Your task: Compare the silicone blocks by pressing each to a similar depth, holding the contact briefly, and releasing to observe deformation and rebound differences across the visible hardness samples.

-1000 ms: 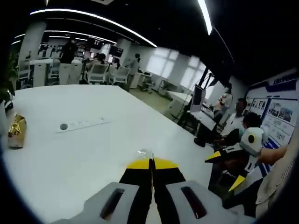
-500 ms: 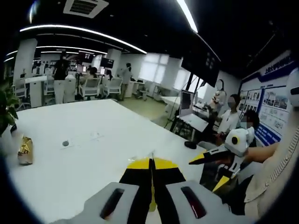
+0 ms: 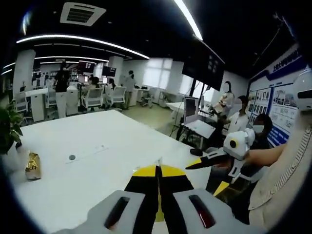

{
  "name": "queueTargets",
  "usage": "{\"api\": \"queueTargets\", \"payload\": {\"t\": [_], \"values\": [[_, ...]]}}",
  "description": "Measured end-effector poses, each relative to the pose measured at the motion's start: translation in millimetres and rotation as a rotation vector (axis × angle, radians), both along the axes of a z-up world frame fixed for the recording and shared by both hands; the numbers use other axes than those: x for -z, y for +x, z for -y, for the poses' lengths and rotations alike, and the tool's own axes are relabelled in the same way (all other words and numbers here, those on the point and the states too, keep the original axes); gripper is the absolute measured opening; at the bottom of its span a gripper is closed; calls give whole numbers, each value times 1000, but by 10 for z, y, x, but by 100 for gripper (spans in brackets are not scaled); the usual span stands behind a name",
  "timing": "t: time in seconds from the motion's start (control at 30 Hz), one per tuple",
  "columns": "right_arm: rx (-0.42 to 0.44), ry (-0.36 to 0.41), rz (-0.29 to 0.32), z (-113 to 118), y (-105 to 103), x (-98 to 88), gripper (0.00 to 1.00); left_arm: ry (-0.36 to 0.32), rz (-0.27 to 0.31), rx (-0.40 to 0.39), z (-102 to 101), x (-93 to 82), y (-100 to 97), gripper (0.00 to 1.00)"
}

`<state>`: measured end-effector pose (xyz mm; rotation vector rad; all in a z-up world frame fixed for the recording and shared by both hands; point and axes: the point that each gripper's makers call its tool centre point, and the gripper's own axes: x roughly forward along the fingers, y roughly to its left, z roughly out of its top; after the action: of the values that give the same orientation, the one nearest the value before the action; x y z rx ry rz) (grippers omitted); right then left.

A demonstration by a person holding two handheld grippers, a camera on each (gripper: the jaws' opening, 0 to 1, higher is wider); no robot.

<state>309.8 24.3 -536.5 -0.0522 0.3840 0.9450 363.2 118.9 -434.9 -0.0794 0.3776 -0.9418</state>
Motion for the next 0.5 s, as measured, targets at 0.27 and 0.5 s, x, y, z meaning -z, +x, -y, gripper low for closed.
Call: {"api": "queueTargets", "payload": {"t": [0.27,0.5], "values": [[-65,-24,18,-34,152,-60,70,21,0,36,15,2,-30,0],[-162,-72,23,-120,286,-88,71,46,-2,83,73,29,-42,0]]}}
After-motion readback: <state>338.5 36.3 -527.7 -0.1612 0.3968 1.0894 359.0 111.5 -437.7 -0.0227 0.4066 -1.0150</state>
